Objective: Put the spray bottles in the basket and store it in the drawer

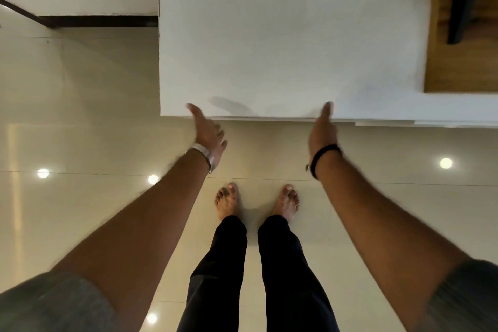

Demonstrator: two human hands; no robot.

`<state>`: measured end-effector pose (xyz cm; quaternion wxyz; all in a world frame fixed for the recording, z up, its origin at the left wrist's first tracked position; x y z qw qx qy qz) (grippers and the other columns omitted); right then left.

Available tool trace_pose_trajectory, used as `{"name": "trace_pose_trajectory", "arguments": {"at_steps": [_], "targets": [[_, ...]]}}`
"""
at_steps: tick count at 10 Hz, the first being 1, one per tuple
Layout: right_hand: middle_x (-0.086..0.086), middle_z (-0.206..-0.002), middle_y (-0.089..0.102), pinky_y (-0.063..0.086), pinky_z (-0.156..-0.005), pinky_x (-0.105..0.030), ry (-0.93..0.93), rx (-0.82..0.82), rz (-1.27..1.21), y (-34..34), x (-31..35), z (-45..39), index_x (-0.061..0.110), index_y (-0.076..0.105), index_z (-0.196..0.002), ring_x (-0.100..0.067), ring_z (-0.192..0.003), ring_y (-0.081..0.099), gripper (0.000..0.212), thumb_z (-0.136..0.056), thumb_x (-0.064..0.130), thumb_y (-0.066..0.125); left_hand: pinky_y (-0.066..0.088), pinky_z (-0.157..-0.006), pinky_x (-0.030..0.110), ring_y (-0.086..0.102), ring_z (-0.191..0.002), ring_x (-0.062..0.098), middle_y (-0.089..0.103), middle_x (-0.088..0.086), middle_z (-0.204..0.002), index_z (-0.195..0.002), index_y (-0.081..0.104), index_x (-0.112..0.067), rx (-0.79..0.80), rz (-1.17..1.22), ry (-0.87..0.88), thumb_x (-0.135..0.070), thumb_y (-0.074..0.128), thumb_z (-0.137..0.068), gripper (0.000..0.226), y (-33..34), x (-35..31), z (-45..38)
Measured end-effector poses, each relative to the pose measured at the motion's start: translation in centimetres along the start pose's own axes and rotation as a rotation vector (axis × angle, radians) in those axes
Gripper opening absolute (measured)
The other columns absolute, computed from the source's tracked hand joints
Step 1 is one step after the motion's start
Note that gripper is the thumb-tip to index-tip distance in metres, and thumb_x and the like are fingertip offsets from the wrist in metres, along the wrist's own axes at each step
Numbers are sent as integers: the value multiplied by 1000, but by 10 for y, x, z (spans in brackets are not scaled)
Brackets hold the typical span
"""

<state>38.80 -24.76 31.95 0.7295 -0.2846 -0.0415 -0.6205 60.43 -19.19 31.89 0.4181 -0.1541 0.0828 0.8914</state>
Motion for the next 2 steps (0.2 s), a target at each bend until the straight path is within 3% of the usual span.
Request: {"name": "trace_pose_trajectory", "arguments": {"at_steps": [1,2], "targets": [[-18,-158,38,30,-118,-44,-338,125,801,2,-30,38,7,25,-157,-33,-145,37,83,-99,67,23,26,-122,49,33,-152,33,31,21,-165,-158,26,-11,156,-1229,213,-71,-2,-97,90,-10,29,32],[-17,-166,19,16,-124,-50,-597,115,1177,2,-48,58,7,14,-160,-30,-154,15,82,-100,62,22,35,-116,47,43,-144,34,44,20,-156,-147,39,-8,84,-1744,572,-71,5,-96,88,-22,44,47]]}}
Point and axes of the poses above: each hand's wrist, its own z-axis away from the middle knuckle, its own y-axis out of the palm, x = y × z, the point moved 1 cm from there along -z, towards the middle knuckle
